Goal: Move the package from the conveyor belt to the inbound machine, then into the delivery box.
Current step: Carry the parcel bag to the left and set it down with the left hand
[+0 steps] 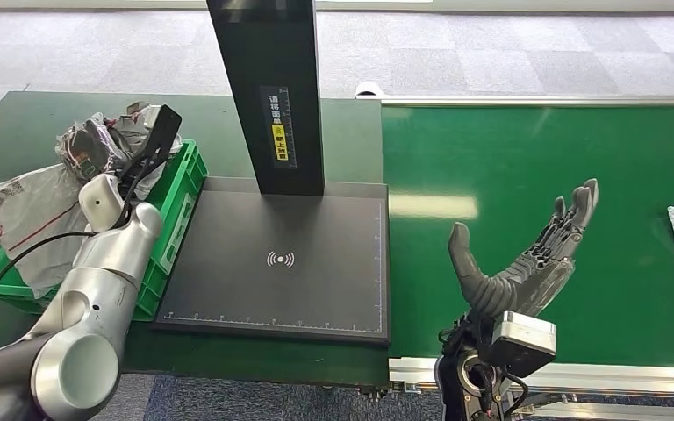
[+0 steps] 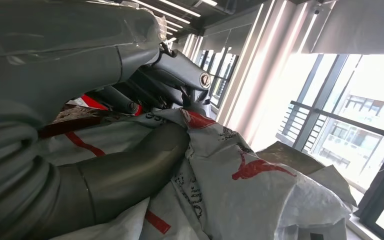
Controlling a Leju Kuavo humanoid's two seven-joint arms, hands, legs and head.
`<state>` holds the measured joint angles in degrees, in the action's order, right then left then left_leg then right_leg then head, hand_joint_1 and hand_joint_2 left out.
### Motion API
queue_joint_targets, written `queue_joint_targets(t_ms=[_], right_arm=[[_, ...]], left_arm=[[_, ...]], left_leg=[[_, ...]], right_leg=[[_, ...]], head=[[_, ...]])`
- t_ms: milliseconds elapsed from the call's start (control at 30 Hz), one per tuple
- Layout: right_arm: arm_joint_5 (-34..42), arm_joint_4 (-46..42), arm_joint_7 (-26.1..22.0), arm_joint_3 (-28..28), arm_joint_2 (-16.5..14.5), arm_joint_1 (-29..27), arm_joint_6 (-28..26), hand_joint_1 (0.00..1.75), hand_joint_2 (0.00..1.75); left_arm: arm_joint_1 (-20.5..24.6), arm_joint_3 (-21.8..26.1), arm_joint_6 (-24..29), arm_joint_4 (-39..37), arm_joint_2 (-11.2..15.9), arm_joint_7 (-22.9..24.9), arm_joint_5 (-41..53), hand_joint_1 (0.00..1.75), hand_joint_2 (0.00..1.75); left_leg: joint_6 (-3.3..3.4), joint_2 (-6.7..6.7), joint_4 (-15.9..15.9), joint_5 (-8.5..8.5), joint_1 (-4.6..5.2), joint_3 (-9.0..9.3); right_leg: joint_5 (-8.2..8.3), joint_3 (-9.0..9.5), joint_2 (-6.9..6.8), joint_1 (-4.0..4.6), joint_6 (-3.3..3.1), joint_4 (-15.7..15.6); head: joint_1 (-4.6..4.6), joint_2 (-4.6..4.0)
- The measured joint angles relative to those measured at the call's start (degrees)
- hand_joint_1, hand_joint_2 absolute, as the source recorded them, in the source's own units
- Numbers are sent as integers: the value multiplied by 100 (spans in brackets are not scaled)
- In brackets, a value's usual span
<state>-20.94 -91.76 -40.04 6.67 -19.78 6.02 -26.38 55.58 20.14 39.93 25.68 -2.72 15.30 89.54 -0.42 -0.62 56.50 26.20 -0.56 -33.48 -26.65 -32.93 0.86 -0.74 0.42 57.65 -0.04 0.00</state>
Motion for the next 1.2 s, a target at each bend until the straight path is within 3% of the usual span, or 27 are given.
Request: queue_joint_targets(t_ms=[100,700,833,1100,1167,1200], right_arm=[[-2,20,0,0,-8,0,7,0,175],[-136,131,70,17,-87,36,210,0,175],[-129,165,70,18,-87,54,233,0,175],[-84,270,68,19,-85,79,252,0,175],[-100,272,69,15,-85,76,238,0,175],[-115,272,73,11,-85,75,222,0,175]], left_arm=[[3,-33,1,-28,22,23,1,1,175],[10,166,2,251,75,-42,-29,0,175],[9,245,2,288,75,-55,-9,0,0],[-20,731,2,533,47,-605,-256,0,0],[-20,891,-18,615,-8,-959,-461,0,0],[-10,1004,-90,650,-62,-1355,-741,0,0]], left_leg=[[0,0,0,0,0,0],[0,-1,0,0,-1,-1],[0,-1,0,0,-2,-1],[0,-1,0,0,-2,-1],[0,-1,0,0,-2,-1],[0,-1,1,0,-1,-1]], right_leg=[[0,0,0,0,0,0],[0,0,-1,2,0,1],[0,0,0,2,0,1],[0,-3,0,2,0,1],[0,-4,0,2,0,0],[0,-5,0,1,0,0]], head=[[0,0],[-1,0],[-1,0],[-1,0],[-1,0],[-1,0]])
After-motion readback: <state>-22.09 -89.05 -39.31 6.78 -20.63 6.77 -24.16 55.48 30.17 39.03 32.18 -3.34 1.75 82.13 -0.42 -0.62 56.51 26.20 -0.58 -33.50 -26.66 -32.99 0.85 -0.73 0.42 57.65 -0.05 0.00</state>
